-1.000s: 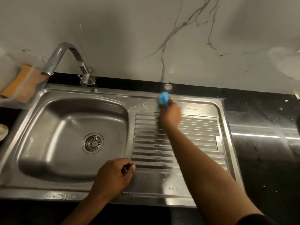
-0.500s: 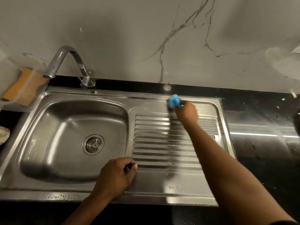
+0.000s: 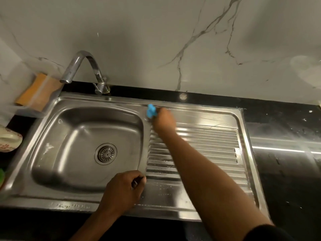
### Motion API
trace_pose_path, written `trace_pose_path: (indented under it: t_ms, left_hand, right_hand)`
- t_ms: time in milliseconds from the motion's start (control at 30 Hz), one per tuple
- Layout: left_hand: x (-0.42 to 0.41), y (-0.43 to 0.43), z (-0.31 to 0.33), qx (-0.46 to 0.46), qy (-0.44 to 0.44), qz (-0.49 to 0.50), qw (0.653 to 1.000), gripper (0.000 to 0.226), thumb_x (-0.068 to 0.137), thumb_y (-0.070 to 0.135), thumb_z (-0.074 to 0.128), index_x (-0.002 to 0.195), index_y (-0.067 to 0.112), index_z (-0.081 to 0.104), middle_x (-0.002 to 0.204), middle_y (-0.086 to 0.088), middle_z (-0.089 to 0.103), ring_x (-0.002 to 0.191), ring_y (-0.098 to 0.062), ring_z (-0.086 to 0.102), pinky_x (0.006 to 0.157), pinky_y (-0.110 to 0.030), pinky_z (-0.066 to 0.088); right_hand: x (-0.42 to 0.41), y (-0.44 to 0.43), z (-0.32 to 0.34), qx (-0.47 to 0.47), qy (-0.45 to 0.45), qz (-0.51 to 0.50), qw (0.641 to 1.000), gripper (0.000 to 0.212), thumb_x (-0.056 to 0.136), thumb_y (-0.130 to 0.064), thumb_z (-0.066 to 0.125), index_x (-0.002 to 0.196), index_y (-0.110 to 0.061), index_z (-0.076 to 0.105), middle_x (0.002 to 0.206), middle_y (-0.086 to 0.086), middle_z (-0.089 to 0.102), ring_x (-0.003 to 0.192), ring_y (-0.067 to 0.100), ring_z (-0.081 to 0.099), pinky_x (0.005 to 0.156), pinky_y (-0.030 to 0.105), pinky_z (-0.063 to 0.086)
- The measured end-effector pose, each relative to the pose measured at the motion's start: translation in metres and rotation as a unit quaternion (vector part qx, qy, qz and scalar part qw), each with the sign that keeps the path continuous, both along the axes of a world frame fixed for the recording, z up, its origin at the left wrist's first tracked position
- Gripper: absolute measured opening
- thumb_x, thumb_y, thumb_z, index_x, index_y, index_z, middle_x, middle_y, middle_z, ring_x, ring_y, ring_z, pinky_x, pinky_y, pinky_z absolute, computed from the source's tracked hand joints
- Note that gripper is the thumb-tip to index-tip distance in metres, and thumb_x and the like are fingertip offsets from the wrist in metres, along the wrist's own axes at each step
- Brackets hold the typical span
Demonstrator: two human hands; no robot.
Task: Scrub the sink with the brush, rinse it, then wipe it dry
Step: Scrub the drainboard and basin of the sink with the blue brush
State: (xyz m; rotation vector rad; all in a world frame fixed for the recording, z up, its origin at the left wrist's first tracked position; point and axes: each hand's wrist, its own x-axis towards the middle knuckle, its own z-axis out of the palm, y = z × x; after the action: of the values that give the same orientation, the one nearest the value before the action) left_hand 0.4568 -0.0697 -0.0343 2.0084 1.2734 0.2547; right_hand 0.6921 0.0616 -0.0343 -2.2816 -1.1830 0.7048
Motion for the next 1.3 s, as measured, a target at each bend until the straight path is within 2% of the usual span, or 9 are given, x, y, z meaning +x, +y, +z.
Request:
trace_pose_path:
  t_ms: [100, 233, 400, 567, 667, 800, 933, 1100, 1300]
  left_hand:
    - [-0.005, 0.001, 0.003, -0.003, -0.002, 0.015, 1.000, 0.011, 0.094, 0.041, 0.065, 0.085, 0.039, 0.070, 0.078, 0.025, 0.069, 0.073, -0.002, 0.066, 0.066, -0.029, 0.056]
    - [-0.014, 0.002, 0.006, -0.002, -0.005, 0.039, 0.999, 0.006, 0.091, 0.039, 0.071, 0.086, 0.040, 0.072, 0.078, 0.028, 0.069, 0.073, 0.002, 0.067, 0.065, -0.024, 0.056]
    - [-0.030, 0.008, 0.010, 0.007, -0.021, 0.043, 0.999, 0.010, 0.092, 0.035, 0.073, 0.082, 0.037, 0.071, 0.073, 0.025, 0.068, 0.071, 0.000, 0.066, 0.062, -0.018, 0.052]
    - [-0.056, 0.017, 0.012, -0.001, -0.033, 0.045, 0.998, 0.011, 0.090, 0.044, 0.068, 0.087, 0.035, 0.072, 0.075, 0.023, 0.069, 0.070, -0.001, 0.067, 0.065, -0.031, 0.057]
    - [-0.080, 0.026, 0.013, 0.010, -0.030, 0.072, 0.997, 0.010, 0.089, 0.046, 0.069, 0.090, 0.037, 0.073, 0.076, 0.024, 0.069, 0.071, 0.001, 0.066, 0.066, -0.029, 0.057]
    - [-0.125, 0.041, 0.018, 0.018, -0.037, 0.115, 0.993, 0.014, 0.089, 0.047, 0.068, 0.092, 0.035, 0.074, 0.076, 0.024, 0.070, 0.071, 0.002, 0.066, 0.066, -0.026, 0.057]
    - [-0.174, 0.053, 0.022, 0.013, -0.058, 0.155, 0.986, 0.013, 0.089, 0.044, 0.068, 0.092, 0.033, 0.075, 0.077, 0.023, 0.071, 0.071, 0.000, 0.068, 0.069, -0.029, 0.058]
    - [-0.232, 0.063, 0.024, 0.016, -0.052, 0.198, 0.979, 0.009, 0.091, 0.040, 0.068, 0.092, 0.034, 0.075, 0.079, 0.025, 0.071, 0.072, -0.001, 0.068, 0.069, -0.032, 0.058]
    - [-0.296, 0.070, 0.018, 0.010, -0.045, 0.245, 0.968, 0.011, 0.090, 0.040, 0.066, 0.092, 0.033, 0.074, 0.081, 0.023, 0.071, 0.073, 0.000, 0.068, 0.073, -0.034, 0.059]
  right_hand:
    - [-0.051, 0.001, -0.006, -0.035, -0.081, 0.116, 0.989, 0.037, 0.097, -0.027, 0.069, 0.133, -0.019, 0.061, 0.116, 0.008, 0.071, 0.102, 0.026, 0.070, 0.091, 0.040, 0.057]
    - [-0.076, -0.041, -0.025, -0.132, -0.121, 0.186, 0.966, 0.036, 0.097, -0.028, 0.071, 0.129, -0.017, 0.062, 0.117, 0.009, 0.069, 0.104, 0.027, 0.068, 0.089, 0.040, 0.055]
    - [-0.101, -0.077, -0.029, -0.123, -0.190, 0.242, 0.943, 0.040, 0.100, -0.028, 0.066, 0.139, -0.021, 0.057, 0.117, 0.007, 0.070, 0.100, 0.024, 0.070, 0.086, 0.039, 0.055]
    - [-0.113, -0.070, -0.001, -0.064, -0.144, 0.206, 0.966, 0.048, 0.102, -0.033, 0.061, 0.149, -0.031, 0.052, 0.120, 0.005, 0.072, 0.102, 0.023, 0.071, 0.084, 0.036, 0.056]
    - [-0.131, -0.056, 0.016, -0.032, -0.088, 0.161, 0.982, 0.048, 0.100, -0.039, 0.063, 0.148, -0.037, 0.054, 0.121, 0.002, 0.073, 0.105, 0.022, 0.071, 0.086, 0.034, 0.055]
    - [-0.172, -0.032, 0.029, 0.000, -0.025, 0.147, 0.989, 0.045, 0.096, -0.044, 0.067, 0.141, -0.036, 0.062, 0.112, -0.001, 0.076, 0.096, 0.018, 0.073, 0.081, 0.032, 0.058]
    - [-0.217, -0.012, 0.034, 0.012, 0.002, 0.182, 0.983, 0.044, 0.096, -0.043, 0.068, 0.139, -0.035, 0.063, 0.108, -0.005, 0.076, 0.087, 0.011, 0.071, 0.082, 0.037, 0.062]
    - [-0.279, 0.015, 0.038, 0.018, 0.030, 0.233, 0.972, 0.043, 0.097, -0.038, 0.068, 0.140, -0.037, 0.064, 0.111, -0.004, 0.076, 0.084, 0.010, 0.069, 0.071, 0.028, 0.053]
    - [-0.366, 0.033, 0.039, 0.013, 0.045, 0.303, 0.952, 0.045, 0.093, -0.042, 0.068, 0.138, -0.046, 0.063, 0.114, -0.005, 0.076, 0.096, 0.019, 0.072, 0.082, 0.038, 0.061]
